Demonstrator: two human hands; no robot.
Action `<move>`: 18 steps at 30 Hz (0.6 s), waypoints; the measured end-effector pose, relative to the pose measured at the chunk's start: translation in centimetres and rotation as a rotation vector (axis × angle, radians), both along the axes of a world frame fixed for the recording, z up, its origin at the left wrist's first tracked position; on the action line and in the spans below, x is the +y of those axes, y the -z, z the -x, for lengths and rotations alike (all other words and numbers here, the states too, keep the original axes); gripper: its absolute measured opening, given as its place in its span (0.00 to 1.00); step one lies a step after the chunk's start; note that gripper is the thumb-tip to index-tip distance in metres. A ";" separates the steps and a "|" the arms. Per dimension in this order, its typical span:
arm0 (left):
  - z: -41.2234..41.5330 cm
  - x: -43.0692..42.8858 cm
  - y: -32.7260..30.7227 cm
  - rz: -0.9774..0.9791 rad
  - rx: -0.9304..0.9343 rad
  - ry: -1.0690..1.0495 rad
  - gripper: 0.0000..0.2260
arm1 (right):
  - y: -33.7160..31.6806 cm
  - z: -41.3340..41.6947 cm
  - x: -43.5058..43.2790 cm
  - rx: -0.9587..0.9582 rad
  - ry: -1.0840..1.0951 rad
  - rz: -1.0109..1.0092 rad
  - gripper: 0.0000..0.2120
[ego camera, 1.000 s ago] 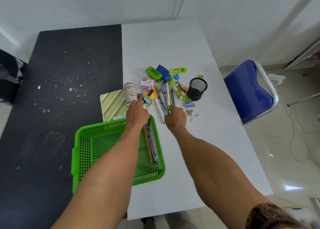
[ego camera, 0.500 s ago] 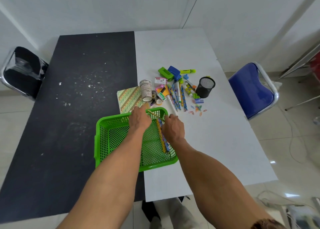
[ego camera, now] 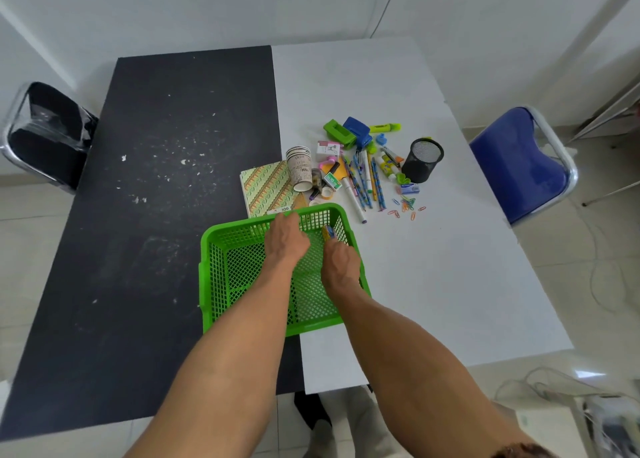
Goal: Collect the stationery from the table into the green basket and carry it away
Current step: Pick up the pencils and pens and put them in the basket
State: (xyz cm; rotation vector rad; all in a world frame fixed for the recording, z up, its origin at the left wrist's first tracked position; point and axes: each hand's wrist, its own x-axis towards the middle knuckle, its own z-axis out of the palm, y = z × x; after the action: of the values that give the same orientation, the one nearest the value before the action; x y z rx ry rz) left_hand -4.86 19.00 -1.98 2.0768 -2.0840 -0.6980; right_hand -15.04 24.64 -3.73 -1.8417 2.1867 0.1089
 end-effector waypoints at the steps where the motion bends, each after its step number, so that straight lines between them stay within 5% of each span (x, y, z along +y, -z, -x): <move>1: -0.1 0.1 0.3 -0.001 0.001 -0.001 0.18 | 0.1 -0.1 -0.2 0.003 0.011 -0.010 0.10; 18: -0.1 -0.7 1.0 0.024 0.001 0.023 0.17 | 0.2 0.0 -1.0 -0.029 0.028 -0.072 0.10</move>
State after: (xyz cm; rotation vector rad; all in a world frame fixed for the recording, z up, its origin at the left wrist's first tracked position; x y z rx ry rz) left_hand -4.72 18.29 -2.96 2.0428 -2.1085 -0.6730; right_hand -15.09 23.65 -3.92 -1.7627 2.1594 0.1525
